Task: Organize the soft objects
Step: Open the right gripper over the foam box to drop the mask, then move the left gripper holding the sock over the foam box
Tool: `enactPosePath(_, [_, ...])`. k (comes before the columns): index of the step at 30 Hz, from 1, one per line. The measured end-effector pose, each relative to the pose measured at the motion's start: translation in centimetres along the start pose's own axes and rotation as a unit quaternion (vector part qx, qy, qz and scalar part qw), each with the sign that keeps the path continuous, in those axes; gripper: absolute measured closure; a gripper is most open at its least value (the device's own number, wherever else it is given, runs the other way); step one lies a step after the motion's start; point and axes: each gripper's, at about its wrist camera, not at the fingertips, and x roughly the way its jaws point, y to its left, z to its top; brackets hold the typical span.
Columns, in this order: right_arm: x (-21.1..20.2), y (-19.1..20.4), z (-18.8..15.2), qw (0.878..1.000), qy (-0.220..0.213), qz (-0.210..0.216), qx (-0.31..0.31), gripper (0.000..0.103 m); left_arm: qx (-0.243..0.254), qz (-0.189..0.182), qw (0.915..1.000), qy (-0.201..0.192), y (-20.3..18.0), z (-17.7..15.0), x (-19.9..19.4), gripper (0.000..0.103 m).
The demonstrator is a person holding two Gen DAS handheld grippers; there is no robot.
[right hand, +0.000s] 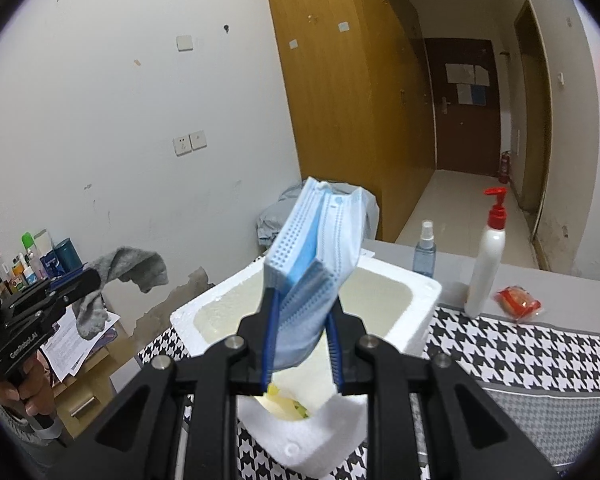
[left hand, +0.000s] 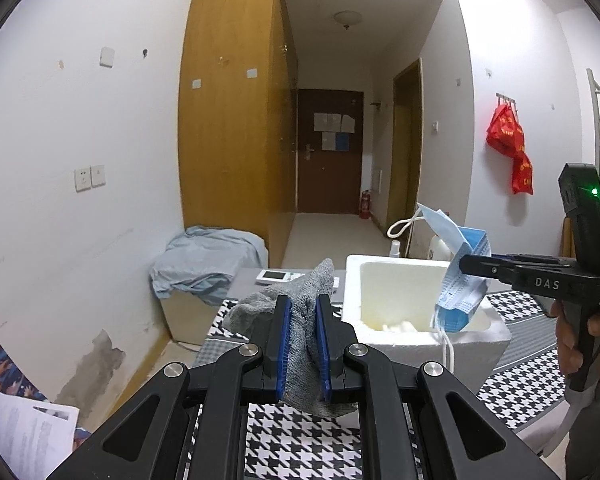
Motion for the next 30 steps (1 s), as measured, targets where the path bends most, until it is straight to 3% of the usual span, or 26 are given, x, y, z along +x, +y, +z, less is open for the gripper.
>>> enactPosePath(15, [2.7,1.2,0.2,1.000,0.028,-0.012,-0.006,0.074,-0.003,0.012,0.9999,0.004,0.7,-0.2,-0.3,0.090])
enactPosePath(18, [2.8,1.4,0.1,0.999,0.028,-0.013,-0.011,0.059,-0.006,0.014,0.9999,0.004,0.7,0.0,-0.4,0.090])
enactPosePath(25, [2.9,2.1,-0.3,0.999,0.024,-0.033,-0.032,0.005,-0.011,0.016,0.9998,0.002,0.7,0.1,-0.5,0.090])
enactPosePath(30, [2.6,2.5,-0.6,0.998,0.018,-0.041,-0.042,0.001,-0.010,0.015,0.9998,0.002,0.4,0.2,-0.5,0.090])
